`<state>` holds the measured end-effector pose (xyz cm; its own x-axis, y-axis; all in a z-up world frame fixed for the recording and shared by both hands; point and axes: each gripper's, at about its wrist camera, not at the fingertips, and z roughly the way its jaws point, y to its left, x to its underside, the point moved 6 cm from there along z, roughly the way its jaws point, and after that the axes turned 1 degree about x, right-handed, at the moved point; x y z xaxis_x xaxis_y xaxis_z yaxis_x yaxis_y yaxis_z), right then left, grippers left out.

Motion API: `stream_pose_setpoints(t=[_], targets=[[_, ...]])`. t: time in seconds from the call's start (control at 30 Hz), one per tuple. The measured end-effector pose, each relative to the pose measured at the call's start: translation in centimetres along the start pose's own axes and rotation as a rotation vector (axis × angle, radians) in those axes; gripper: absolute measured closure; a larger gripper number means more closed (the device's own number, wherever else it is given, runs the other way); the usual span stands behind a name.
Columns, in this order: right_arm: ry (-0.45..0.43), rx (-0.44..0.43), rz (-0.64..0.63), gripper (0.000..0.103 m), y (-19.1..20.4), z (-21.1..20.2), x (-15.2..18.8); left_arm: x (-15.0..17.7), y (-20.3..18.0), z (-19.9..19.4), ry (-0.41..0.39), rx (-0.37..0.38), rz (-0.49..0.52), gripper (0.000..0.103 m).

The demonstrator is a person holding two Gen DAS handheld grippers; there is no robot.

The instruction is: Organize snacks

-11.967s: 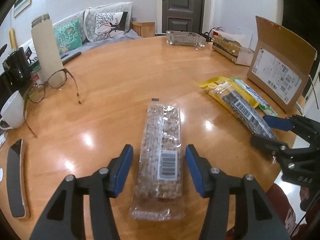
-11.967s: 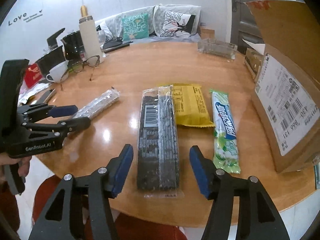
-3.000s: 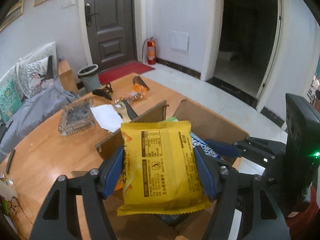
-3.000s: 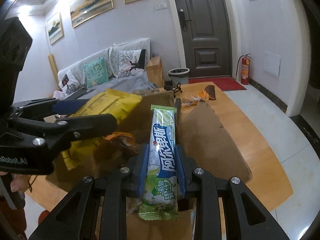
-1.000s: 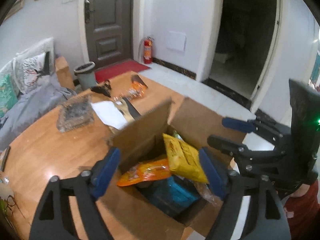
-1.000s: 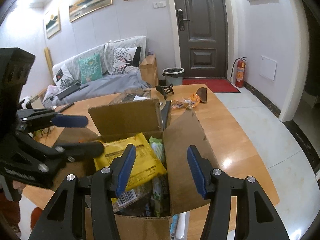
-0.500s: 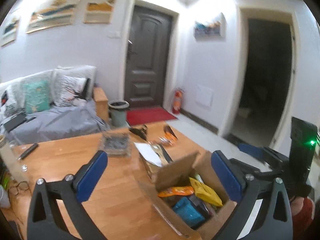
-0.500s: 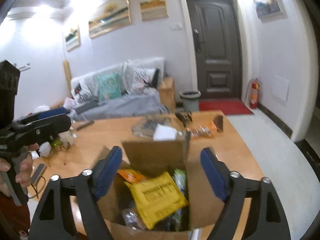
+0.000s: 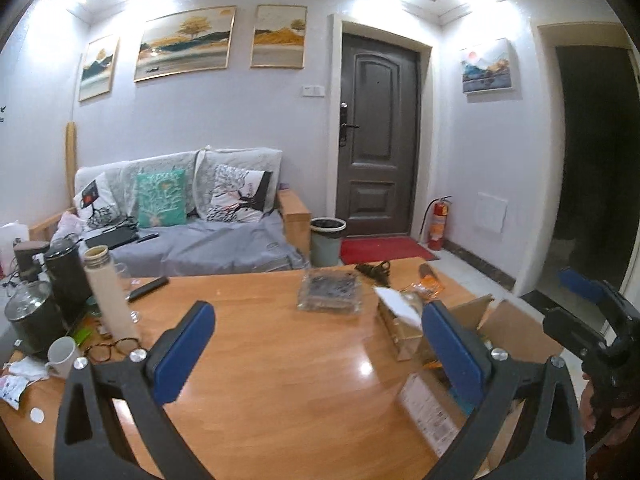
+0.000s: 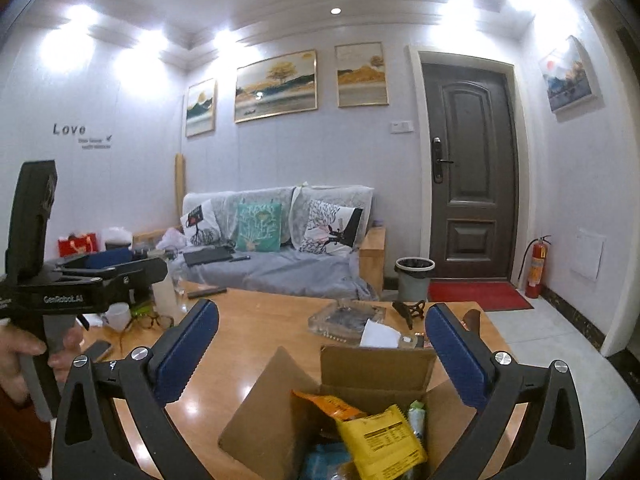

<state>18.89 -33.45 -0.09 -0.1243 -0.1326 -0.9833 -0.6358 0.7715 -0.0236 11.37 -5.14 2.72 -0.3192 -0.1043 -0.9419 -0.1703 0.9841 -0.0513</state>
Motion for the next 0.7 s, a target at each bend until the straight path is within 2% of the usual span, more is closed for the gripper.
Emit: stream_pose_setpoints(t=[0.23, 0.7], targets=[[0.038, -0.017, -0.011, 0.000, 1.6, 0.8, 1.6, 1.1, 0.8, 0.6, 0.017, -0.019, 0.000, 0.001], [0.054, -0.018, -0.002, 0.000, 1.7, 1.1, 2.1, 1.3, 0.9, 0.0, 0.011, -0.038, 0.014, 0.001]])
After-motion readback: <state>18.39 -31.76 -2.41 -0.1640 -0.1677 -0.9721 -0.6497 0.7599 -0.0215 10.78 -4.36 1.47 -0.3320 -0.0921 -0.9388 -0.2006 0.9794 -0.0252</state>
